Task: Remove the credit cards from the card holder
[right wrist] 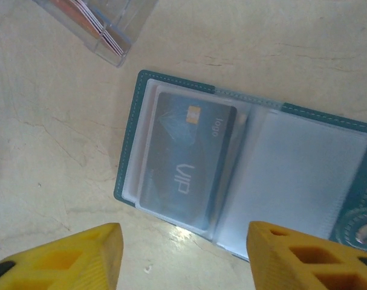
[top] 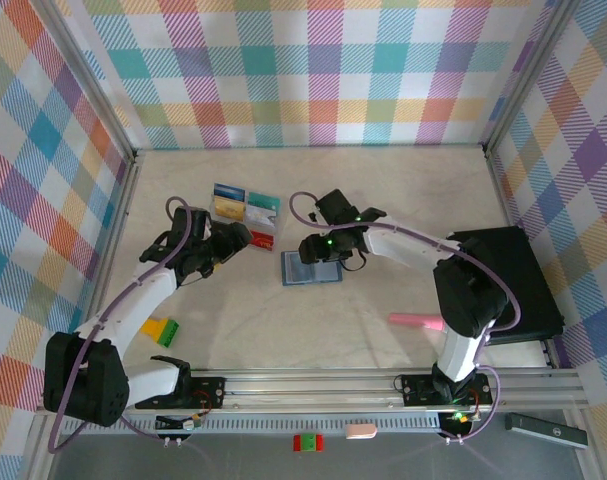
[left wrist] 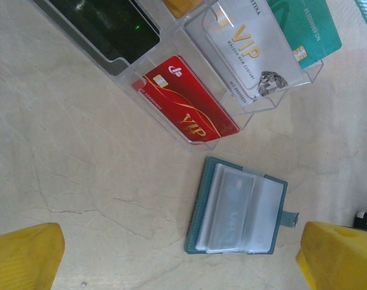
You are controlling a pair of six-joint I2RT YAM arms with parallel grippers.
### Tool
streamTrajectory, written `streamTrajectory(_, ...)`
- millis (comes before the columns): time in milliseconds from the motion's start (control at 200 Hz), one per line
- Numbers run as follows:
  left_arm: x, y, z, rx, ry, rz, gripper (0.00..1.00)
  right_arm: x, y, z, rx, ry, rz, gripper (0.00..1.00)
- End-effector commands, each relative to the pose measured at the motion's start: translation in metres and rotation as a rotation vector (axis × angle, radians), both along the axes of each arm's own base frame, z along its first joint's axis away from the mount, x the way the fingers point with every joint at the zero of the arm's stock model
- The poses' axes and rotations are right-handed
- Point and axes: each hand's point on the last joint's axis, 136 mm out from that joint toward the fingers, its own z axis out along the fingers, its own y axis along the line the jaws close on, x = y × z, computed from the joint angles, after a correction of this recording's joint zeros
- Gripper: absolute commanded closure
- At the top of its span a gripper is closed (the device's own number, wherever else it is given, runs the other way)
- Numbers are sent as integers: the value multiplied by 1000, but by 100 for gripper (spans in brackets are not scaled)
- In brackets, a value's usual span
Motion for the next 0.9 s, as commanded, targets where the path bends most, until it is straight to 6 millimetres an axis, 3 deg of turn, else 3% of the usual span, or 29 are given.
streamTrajectory(0,9,-9,16,-32,-40,-7,0,2,10,-10,-7,48,-9,47)
streamTrajectory(375,11,-11,9,-26,-23,-2,0,4,3,-50,-188,96,1,49)
streamTrajectory(895,9,-15,-9,-12,19,-9,0,-2,-17,-88,-338,166,-20,50)
